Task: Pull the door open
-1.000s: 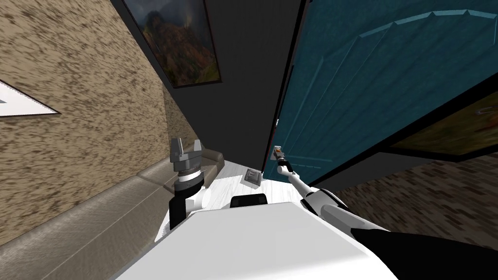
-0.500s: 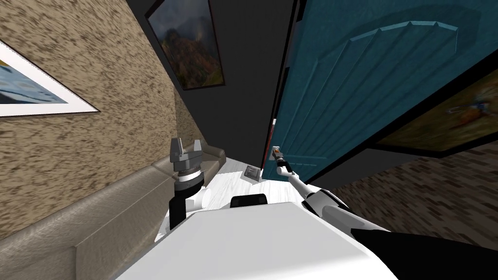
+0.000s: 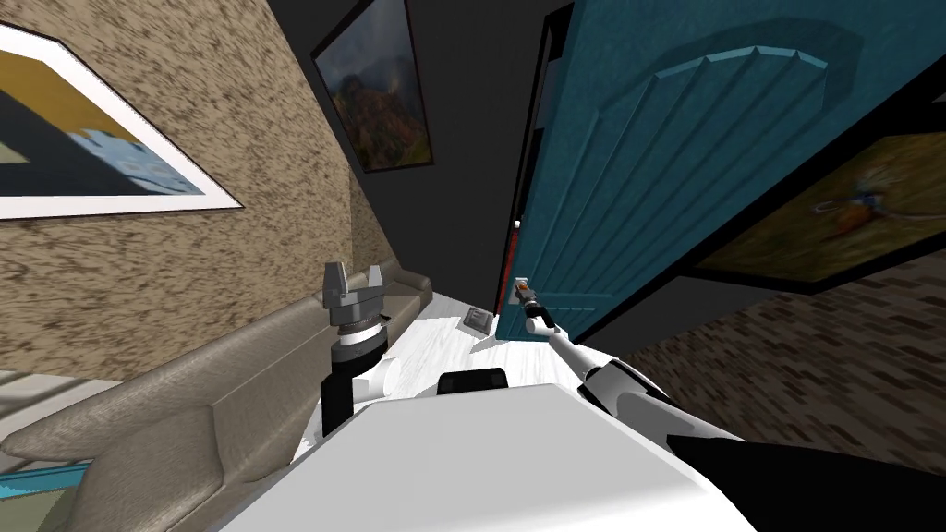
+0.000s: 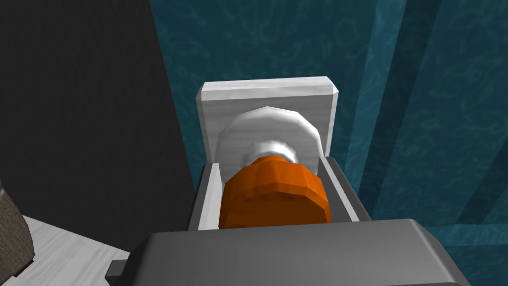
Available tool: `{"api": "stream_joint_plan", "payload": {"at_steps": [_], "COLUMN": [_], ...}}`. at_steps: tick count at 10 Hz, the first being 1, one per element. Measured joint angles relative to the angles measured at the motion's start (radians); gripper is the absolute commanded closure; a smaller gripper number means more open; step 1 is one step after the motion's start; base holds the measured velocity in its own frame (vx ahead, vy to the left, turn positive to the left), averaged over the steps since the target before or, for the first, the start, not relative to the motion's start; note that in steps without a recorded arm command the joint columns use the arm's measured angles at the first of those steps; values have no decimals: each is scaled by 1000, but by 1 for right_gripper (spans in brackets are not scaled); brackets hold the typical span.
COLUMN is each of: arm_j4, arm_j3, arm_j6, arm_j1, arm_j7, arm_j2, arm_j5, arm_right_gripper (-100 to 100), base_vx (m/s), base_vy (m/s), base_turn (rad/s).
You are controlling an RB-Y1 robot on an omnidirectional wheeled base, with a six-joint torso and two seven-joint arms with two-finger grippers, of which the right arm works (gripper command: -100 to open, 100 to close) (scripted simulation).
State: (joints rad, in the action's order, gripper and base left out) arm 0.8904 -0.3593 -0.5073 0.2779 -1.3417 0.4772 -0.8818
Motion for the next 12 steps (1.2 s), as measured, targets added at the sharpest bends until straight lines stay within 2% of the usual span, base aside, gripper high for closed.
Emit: {"api": "stream_joint_plan", "payload": {"at_steps": [2,3,4,12], "arm_j4": [4,4,2,78], "arm_j3": [-35,-39,-52,-162], "arm_j6": [-7,-4,-8,-28], "arm_j1": [0,-3,-2,-23], "arm_j7": [-30,-32,-42,-125], "arm_j2": [13,12,19,93], "arm_j5": [8,8,10,25], "arm_right_gripper": [100,100,100,100], "base_vx": [-176,-141,-188,-200], "base_vy": [-61,-58,-103,-96], "base_turn": [58,67,100,77]}}
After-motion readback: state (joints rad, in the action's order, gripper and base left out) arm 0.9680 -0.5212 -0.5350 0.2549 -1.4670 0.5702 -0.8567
